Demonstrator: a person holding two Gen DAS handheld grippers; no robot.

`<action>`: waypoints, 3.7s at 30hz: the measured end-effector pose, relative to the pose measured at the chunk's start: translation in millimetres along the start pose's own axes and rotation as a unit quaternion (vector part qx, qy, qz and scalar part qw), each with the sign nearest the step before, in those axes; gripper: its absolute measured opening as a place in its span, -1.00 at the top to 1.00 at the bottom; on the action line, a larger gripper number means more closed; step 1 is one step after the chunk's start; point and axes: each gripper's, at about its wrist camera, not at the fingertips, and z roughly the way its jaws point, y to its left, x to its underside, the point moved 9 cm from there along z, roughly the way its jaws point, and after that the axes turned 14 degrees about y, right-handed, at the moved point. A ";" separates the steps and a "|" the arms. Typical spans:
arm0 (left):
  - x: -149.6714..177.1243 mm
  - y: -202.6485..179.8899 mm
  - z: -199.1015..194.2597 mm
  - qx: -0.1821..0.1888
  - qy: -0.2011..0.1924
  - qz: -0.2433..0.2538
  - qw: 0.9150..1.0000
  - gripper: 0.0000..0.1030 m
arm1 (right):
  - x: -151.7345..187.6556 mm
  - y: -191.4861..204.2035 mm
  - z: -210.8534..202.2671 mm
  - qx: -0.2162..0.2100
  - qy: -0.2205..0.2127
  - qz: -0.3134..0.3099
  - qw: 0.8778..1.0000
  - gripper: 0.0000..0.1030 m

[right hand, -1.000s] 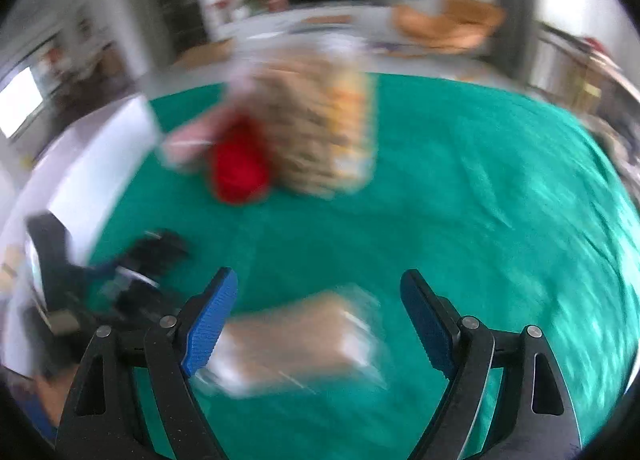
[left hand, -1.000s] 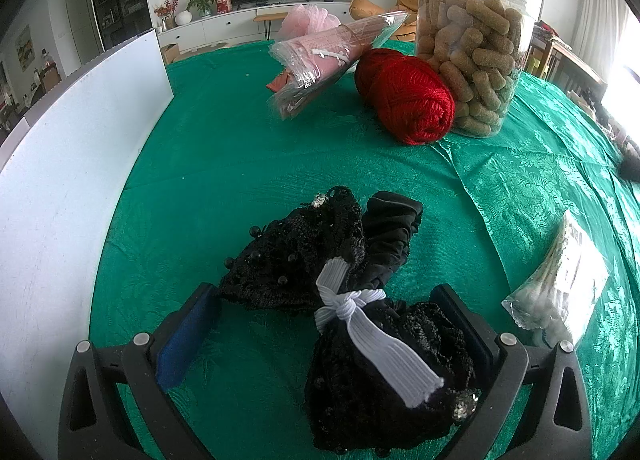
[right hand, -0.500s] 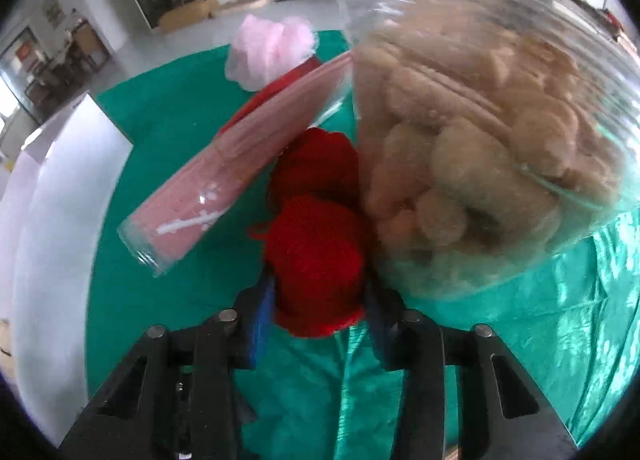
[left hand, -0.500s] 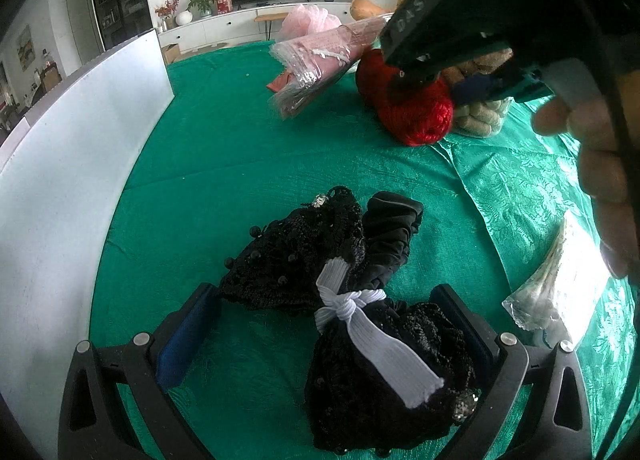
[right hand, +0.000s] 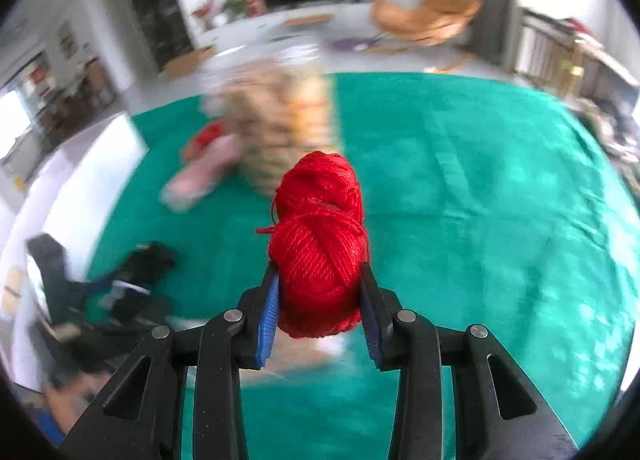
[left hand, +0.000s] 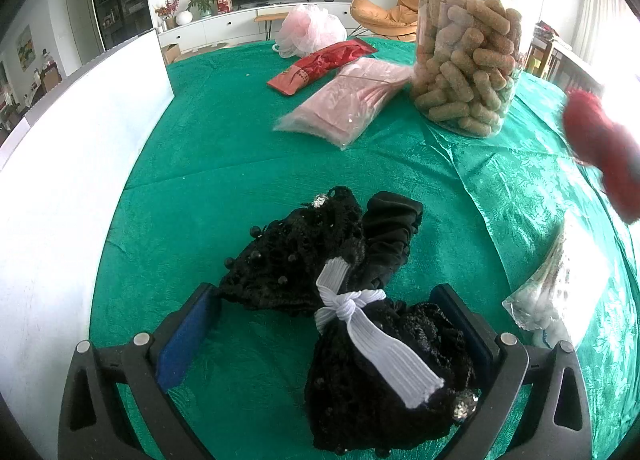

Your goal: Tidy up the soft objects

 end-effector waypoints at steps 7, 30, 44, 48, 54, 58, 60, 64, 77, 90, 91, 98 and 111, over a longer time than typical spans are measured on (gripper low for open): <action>-0.1 0.0 0.1 0.000 0.000 0.000 1.000 -1.00 | 45.2 -86.2 20.8 0.034 0.004 0.058 0.998 -0.03; 0.3 0.6 -0.4 0.001 0.000 0.000 1.000 -1.00 | 65.3 -77.8 53.1 0.082 -0.002 0.052 0.995 -0.56; -0.4 0.7 -0.3 0.001 0.000 0.000 1.000 -1.00 | 65.2 -77.4 53.3 0.081 -0.002 0.050 0.995 -0.56; -0.3 0.8 -0.4 0.001 0.000 0.000 1.000 -1.00 | 65.2 -77.4 53.2 0.081 -0.002 0.050 0.995 -0.56; -0.3 1.0 -0.4 0.001 0.000 0.000 1.000 -1.00 | 65.1 -77.3 53.3 0.081 -0.002 0.050 0.996 -0.56; -0.2 1.0 -0.4 0.001 0.000 0.000 1.000 -1.00 | 65.2 -77.3 53.4 0.080 -0.002 0.050 0.996 -0.56; -0.2 0.9 -0.4 0.001 0.000 0.000 1.000 -1.00 | 65.2 -77.3 53.4 0.080 -0.002 0.050 0.996 -0.56; -0.2 0.9 -0.4 0.001 0.000 0.000 1.000 -1.00 | 65.2 -77.4 53.5 0.080 -0.002 0.050 0.996 -0.56; -0.1 1.0 -0.4 0.001 0.000 0.000 1.000 -1.00 | 65.2 -77.4 53.6 0.080 -0.002 0.050 0.996 -0.56; -0.1 0.7 -0.2 0.001 0.002 0.002 1.000 -1.00 | 65.5 -76.3 52.5 0.075 -0.003 0.051 0.996 -0.56; -1.1 -1.6 0.8 0.003 0.011 0.009 1.000 -1.00 | 65.8 -76.4 52.0 0.069 -0.005 0.051 0.996 -0.56; 2.6 -3.4 -12.0 0.029 0.052 0.039 0.997 -1.00 | 63.6 -87.0 33.5 -0.047 0.018 0.108 0.993 -0.56; 18.1 -5.3 -71.4 0.105 0.019 0.011 0.994 0.27 | 24.6 -55.8 39.0 -0.055 0.105 0.095 0.988 0.10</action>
